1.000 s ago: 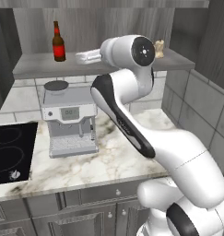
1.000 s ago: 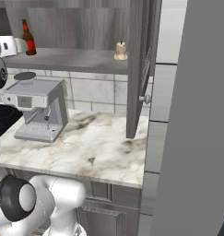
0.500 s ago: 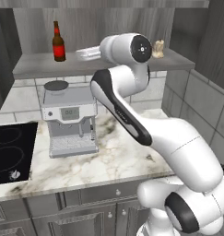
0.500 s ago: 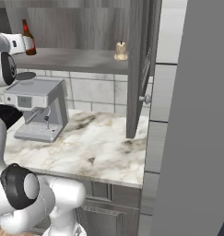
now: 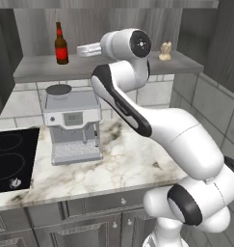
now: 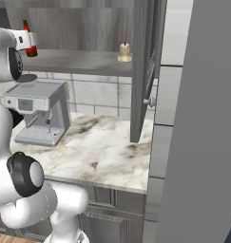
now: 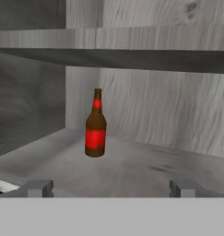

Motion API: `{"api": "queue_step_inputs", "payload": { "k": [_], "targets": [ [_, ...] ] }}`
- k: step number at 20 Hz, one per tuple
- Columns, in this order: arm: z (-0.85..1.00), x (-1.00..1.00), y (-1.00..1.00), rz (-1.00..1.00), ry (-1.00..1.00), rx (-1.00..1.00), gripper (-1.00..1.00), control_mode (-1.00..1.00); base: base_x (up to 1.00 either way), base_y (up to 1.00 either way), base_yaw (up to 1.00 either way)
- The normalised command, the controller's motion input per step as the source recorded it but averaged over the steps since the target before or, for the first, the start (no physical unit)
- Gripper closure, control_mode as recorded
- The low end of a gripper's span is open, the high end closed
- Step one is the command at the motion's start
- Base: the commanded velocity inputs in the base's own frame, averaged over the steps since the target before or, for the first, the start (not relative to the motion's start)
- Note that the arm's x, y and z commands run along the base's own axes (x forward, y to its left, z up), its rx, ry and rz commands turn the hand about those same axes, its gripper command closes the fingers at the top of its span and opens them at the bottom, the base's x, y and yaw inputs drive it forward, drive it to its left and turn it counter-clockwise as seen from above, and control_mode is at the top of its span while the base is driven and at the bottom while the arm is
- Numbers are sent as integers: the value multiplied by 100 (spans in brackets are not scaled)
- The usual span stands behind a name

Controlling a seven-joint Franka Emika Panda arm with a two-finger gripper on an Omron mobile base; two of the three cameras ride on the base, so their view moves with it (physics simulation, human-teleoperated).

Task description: Get the candle and the beer from the cabinet and move them to the dining counter.

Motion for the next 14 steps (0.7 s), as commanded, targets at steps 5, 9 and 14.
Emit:
{"api": "queue_step_inputs", "payload": {
  "k": [5, 9, 14],
  "targets": [
    [0, 24, 38, 0, 0, 0, -100, -100, 0, 0, 0],
    [0, 22, 44, 0, 0, 0, -100, -100, 0, 0, 0],
    [0, 34, 28, 0, 0, 0, -100, -100, 0, 0, 0]
  ]
}}
